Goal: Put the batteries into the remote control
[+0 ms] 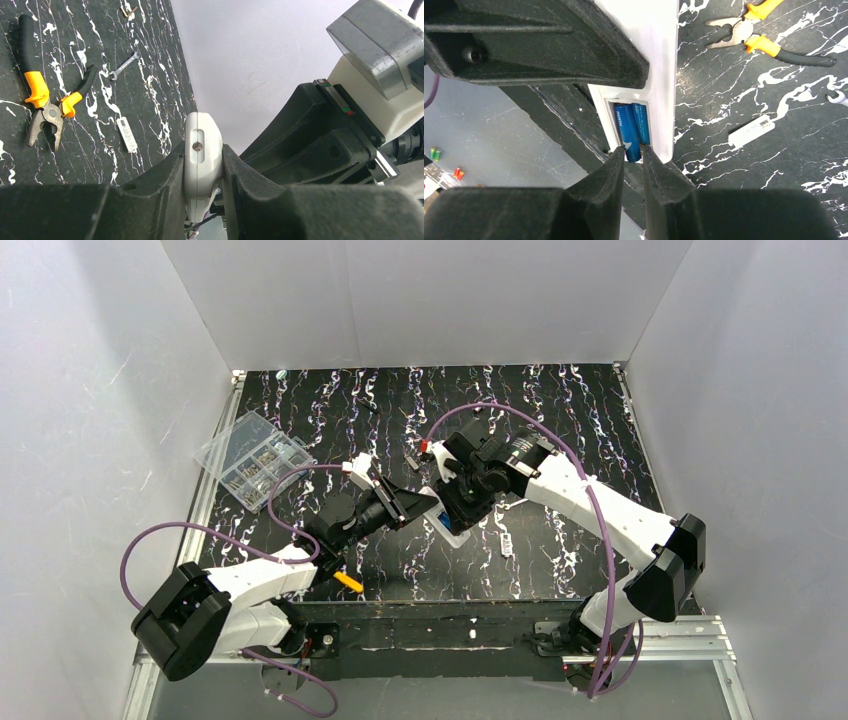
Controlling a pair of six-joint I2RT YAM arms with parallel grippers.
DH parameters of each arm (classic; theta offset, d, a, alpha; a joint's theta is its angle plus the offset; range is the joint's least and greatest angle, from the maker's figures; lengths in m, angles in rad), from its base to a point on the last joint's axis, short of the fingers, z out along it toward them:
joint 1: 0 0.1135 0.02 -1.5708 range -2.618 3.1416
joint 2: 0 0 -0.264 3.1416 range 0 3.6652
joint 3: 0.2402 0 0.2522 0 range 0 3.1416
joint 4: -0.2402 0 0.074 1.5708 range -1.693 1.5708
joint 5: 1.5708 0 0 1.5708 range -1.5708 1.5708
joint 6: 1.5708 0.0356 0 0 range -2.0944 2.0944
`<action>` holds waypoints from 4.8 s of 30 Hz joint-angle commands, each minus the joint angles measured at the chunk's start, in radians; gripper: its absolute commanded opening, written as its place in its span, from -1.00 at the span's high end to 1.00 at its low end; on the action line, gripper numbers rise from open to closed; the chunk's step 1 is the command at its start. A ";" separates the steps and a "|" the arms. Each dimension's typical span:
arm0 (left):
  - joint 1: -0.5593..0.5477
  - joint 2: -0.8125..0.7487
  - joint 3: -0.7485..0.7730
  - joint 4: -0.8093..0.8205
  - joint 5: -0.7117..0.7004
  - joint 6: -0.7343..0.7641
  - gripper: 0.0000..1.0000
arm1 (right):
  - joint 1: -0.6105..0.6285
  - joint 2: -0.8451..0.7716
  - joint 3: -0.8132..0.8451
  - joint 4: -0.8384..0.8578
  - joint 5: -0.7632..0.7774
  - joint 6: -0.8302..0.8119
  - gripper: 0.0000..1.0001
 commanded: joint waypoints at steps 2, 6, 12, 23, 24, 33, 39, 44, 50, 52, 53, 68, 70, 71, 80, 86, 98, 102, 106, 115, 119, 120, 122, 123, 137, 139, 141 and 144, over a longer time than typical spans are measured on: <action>-0.006 -0.014 0.017 0.126 0.041 -0.034 1.00 | -0.006 -0.018 0.022 0.032 0.058 -0.026 0.40; -0.006 -0.013 0.017 0.126 0.040 -0.035 1.00 | -0.006 -0.023 0.021 0.033 0.059 -0.027 0.26; -0.007 -0.010 0.017 0.125 0.043 -0.035 1.00 | -0.006 -0.042 0.021 0.038 0.042 -0.026 0.08; -0.006 -0.005 0.017 0.126 0.041 -0.035 1.00 | -0.006 -0.087 0.038 0.029 0.043 -0.024 -0.15; -0.006 -0.005 0.017 0.125 0.041 -0.037 1.00 | -0.006 -0.095 0.041 0.030 0.040 -0.024 -0.16; -0.006 0.002 0.020 0.126 0.043 -0.040 1.00 | -0.007 -0.175 0.060 0.094 0.025 0.000 -0.33; -0.006 0.015 0.022 0.122 0.046 -0.043 1.00 | -0.008 -0.237 0.006 0.185 0.087 -0.010 -0.41; -0.006 0.024 0.028 0.125 0.047 -0.043 1.00 | -0.019 -0.251 0.008 0.218 0.106 -0.049 -0.44; -0.005 0.020 0.034 0.127 0.042 -0.042 1.00 | -0.034 -0.269 -0.011 0.241 0.094 -0.062 -0.44; -0.006 0.017 0.037 0.125 0.046 -0.046 1.00 | -0.049 -0.297 -0.063 0.285 0.092 -0.063 -0.46; -0.006 0.016 0.036 0.125 0.045 -0.047 1.00 | -0.059 -0.312 -0.081 0.299 0.083 -0.062 -0.48; -0.005 -0.014 0.044 0.126 0.022 -0.080 1.00 | -0.184 -0.452 -0.270 0.479 -0.170 0.015 -0.83; -0.006 -0.016 0.049 0.125 0.026 -0.088 1.00 | -0.201 -0.455 -0.293 0.513 -0.233 0.058 -0.85; -0.006 -0.019 0.050 0.125 0.026 -0.091 1.00 | -0.208 -0.455 -0.304 0.532 -0.260 0.077 -0.85; -0.006 -0.018 0.070 0.126 0.015 -0.153 1.00 | -0.218 -0.534 -0.401 0.610 -0.335 -0.017 -0.62; -0.005 -0.025 0.097 0.069 0.085 -0.216 1.00 | -0.220 -0.642 -0.533 0.830 -0.421 -0.269 -0.40; -0.005 -0.018 0.134 -0.040 0.283 -0.313 1.00 | -0.294 -0.507 -0.369 0.537 -0.996 -0.742 -0.34; -0.005 0.001 0.149 0.013 0.343 -0.322 1.00 | -0.301 -0.474 -0.369 0.398 -1.108 -0.892 -0.22; -0.005 0.015 0.151 0.098 0.362 -0.311 1.00 | -0.302 -0.510 -0.439 0.438 -1.084 -0.851 -0.19; -0.007 0.025 0.167 0.120 0.379 -0.315 1.00 | -0.301 -0.481 -0.449 0.473 -1.089 -0.831 -0.10; -0.005 0.026 0.168 0.123 0.381 -0.316 1.00 | -0.301 -0.469 -0.448 0.492 -1.088 -0.822 -0.09; -0.006 0.027 0.168 0.123 0.382 -0.316 1.00 | -0.301 -0.466 -0.447 0.496 -1.088 -0.821 -0.09; -0.006 0.026 0.168 0.125 0.383 -0.318 1.00 | -0.301 -0.461 -0.446 0.499 -1.086 -0.818 -0.08; -0.007 0.028 0.169 0.126 0.383 -0.317 1.00 | -0.300 -0.458 -0.444 0.499 -1.086 -0.818 -0.08; -0.005 0.021 0.181 0.127 0.389 -0.317 1.00 | -0.302 -0.423 -0.441 0.493 -1.080 -0.813 0.04; -0.005 0.022 0.185 0.127 0.389 -0.316 1.00 | -0.301 -0.416 -0.441 0.490 -1.077 -0.812 0.05; -0.006 0.018 0.187 0.127 0.389 -0.316 1.00 | -0.301 -0.409 -0.440 0.488 -1.073 -0.812 0.07; -0.006 0.014 0.189 0.127 0.389 -0.316 1.00 | -0.301 -0.401 -0.440 0.486 -1.073 -0.813 0.10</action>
